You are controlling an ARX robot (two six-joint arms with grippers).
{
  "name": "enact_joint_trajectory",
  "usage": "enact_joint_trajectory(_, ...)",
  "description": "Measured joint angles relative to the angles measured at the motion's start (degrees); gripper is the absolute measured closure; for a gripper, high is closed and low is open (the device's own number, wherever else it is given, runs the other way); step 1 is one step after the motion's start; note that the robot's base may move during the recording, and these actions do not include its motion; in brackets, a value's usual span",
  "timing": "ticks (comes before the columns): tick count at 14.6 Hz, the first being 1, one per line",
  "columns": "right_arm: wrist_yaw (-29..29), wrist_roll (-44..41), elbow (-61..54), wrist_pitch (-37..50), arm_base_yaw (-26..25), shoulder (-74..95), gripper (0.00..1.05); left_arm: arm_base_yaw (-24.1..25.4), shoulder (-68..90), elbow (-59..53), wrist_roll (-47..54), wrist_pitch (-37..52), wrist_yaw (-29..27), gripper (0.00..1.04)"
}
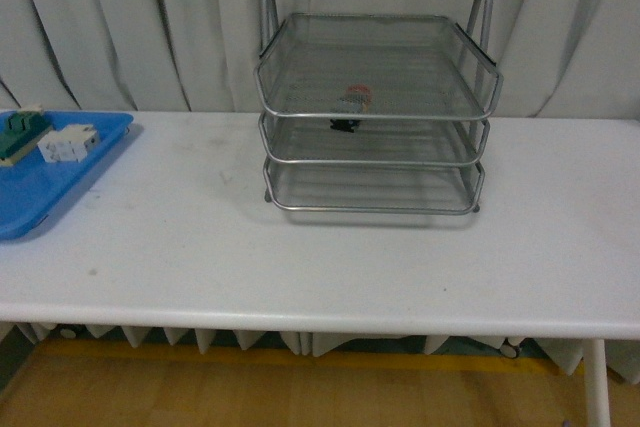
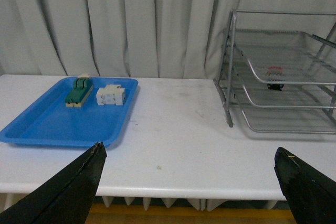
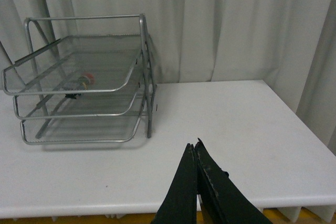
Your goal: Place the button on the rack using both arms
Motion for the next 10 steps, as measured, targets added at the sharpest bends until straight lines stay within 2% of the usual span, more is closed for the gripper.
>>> enact_joint_trajectory(10, 0.0, 0.0, 0.0, -15.9, 0.0, -16.1, 1.03, 0.0, 0.0, 0.0, 0.0, 0.0, 0.0, 0.07)
